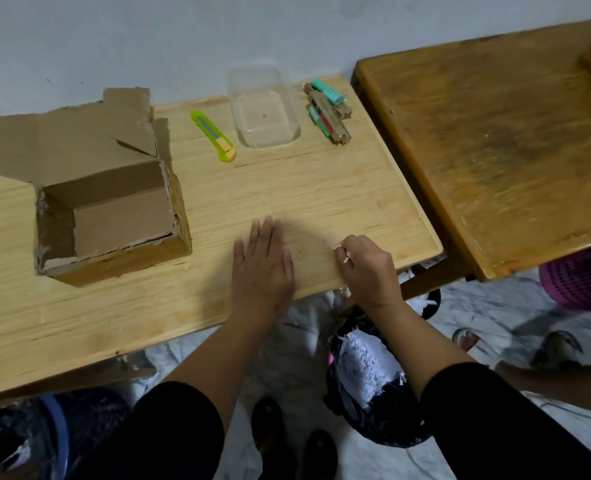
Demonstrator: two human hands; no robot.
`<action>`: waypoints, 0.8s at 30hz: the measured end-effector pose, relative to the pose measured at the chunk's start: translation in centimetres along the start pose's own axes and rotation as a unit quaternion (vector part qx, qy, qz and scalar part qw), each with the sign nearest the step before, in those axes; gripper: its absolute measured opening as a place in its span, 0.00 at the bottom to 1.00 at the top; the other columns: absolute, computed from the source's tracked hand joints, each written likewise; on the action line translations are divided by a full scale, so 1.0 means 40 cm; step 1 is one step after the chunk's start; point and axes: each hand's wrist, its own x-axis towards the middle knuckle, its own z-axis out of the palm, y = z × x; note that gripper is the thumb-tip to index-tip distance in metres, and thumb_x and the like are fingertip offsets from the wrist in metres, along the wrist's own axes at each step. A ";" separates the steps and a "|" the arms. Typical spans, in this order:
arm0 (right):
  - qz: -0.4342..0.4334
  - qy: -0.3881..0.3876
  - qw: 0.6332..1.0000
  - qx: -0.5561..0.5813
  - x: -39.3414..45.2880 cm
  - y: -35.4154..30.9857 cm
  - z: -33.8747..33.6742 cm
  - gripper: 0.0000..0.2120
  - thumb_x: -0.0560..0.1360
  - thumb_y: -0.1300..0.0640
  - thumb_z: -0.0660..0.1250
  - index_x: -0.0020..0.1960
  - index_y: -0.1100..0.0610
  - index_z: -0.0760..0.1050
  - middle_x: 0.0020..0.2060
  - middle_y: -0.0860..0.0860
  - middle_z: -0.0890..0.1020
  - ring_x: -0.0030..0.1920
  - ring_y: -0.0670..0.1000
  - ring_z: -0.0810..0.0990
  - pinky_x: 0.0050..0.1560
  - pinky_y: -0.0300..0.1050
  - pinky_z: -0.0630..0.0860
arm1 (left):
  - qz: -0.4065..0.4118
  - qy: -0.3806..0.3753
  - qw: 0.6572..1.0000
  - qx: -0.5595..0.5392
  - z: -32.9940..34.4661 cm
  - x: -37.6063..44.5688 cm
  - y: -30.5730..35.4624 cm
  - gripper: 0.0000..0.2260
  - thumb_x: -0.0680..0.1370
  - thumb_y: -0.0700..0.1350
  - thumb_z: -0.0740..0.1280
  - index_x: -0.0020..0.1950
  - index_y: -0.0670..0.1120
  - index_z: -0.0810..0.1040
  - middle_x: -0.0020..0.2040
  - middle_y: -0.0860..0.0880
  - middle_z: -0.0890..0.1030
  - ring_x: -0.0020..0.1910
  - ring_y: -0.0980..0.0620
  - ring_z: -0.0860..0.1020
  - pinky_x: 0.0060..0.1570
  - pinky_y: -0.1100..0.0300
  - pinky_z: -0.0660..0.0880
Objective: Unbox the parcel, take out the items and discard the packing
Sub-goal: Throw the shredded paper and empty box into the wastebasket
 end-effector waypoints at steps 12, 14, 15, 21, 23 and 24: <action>0.244 -0.088 0.962 -0.080 -0.290 0.127 -0.157 0.10 0.78 0.59 0.59 0.45 0.66 0.74 0.43 0.64 0.78 0.43 0.63 0.78 0.38 0.51 0.70 | 0.024 -0.008 1.000 -0.004 0.023 -0.110 0.093 0.25 0.79 0.50 0.44 0.74 0.41 0.59 0.75 0.42 0.60 0.76 0.43 0.54 0.72 0.44 0.52; 0.268 -0.131 0.949 -0.102 -0.323 0.156 -0.174 0.12 0.79 0.59 0.58 0.49 0.67 0.75 0.49 0.65 0.77 0.47 0.65 0.79 0.43 0.52 0.74 | 0.016 -0.006 1.000 -0.014 0.024 -0.117 0.105 0.22 0.81 0.47 0.49 0.74 0.40 0.58 0.76 0.41 0.59 0.76 0.43 0.53 0.73 0.43 0.52; 0.275 -0.166 0.940 -0.115 -0.335 0.170 -0.180 0.14 0.79 0.57 0.57 0.54 0.66 0.75 0.53 0.64 0.76 0.51 0.64 0.78 0.48 0.53 0.74 | 0.014 -0.001 1.000 -0.015 0.021 -0.120 0.110 0.22 0.81 0.46 0.50 0.74 0.40 0.58 0.75 0.41 0.59 0.76 0.43 0.53 0.72 0.43 0.52; 0.301 -0.367 0.871 -0.129 -0.376 0.213 -0.199 0.30 0.79 0.43 0.48 0.76 0.54 0.44 0.77 0.51 0.47 0.77 0.53 0.42 0.74 0.56 0.45 | 0.006 -0.027 1.000 0.009 0.008 -0.126 0.129 0.23 0.82 0.45 0.50 0.75 0.40 0.52 0.77 0.42 0.53 0.76 0.45 0.48 0.74 0.46 0.47; 0.294 -0.367 0.874 -0.124 -0.370 0.207 -0.210 0.29 0.80 0.46 0.48 0.76 0.57 0.44 0.77 0.53 0.47 0.77 0.53 0.42 0.75 0.53 0.45 | 0.000 -0.042 0.999 0.018 0.002 -0.129 0.134 0.23 0.82 0.46 0.50 0.76 0.41 0.50 0.77 0.42 0.51 0.76 0.45 0.47 0.74 0.48 0.47; 0.292 -0.360 0.878 -0.116 -0.363 0.197 -0.221 0.29 0.81 0.48 0.49 0.76 0.60 0.45 0.77 0.55 0.49 0.77 0.55 0.45 0.76 0.52 0.47 | -0.001 -0.049 0.999 0.022 -0.003 -0.131 0.138 0.24 0.82 0.46 0.50 0.76 0.40 0.50 0.77 0.42 0.51 0.76 0.45 0.48 0.74 0.48 0.48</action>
